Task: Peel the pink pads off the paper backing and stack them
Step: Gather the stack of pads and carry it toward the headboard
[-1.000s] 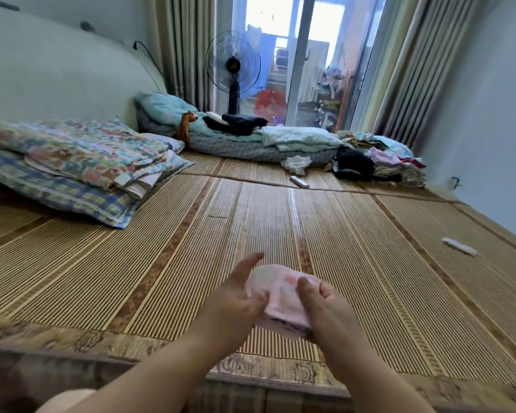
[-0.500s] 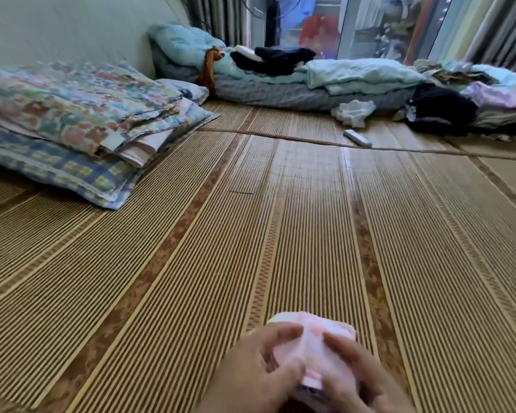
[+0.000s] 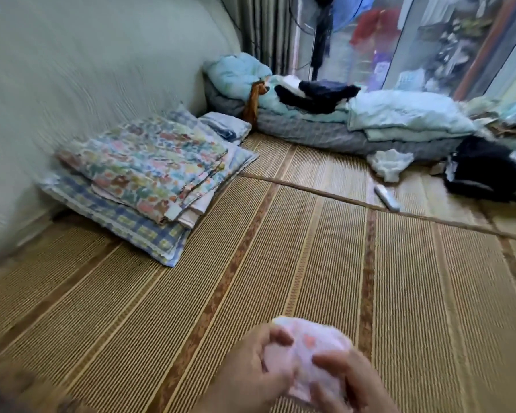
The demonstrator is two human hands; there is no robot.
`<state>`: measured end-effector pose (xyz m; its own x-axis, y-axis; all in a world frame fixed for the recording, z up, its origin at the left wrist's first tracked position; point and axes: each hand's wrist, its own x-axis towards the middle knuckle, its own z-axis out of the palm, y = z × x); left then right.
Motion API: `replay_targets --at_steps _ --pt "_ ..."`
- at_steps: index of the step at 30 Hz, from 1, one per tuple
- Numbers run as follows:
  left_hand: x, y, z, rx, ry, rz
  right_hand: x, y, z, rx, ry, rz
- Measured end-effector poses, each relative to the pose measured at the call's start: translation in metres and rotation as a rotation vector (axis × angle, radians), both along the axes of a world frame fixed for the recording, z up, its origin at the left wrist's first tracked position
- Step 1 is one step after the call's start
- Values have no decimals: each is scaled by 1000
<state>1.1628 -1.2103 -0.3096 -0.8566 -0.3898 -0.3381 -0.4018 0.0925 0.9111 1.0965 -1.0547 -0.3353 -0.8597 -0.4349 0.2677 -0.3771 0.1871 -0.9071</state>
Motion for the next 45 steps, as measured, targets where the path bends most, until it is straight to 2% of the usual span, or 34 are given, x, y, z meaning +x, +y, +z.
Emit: replay_targets --at_steps 1,3,6,10,15,22,31,36,45 --pt "5 -3 30 -50 52 30 2 -10 38 -39 -45 106" --pt "18 -11 99 -99 101 66 4 -17 103 28 -84 192" --pt "43 -18 181 -155 129 145 11 -29 191 16 -143 282" --pt "86 -29 258 -213 179 296 38 -55 271 21 -34 452" --pt "149 -51 307 -302 276 480 71 -99 330 92 115 640" --pt "257 -121 296 -343 228 586 158 -192 315 126 88 818" --pt "358 -305 276 -337 148 570 267 -371 296 211 -94 843" --pt "362 -377 268 -371 97 498 278 -427 287 220 -149 769" --pt "296 -464 215 -378 47 343 226 -498 237 264 -273 668"
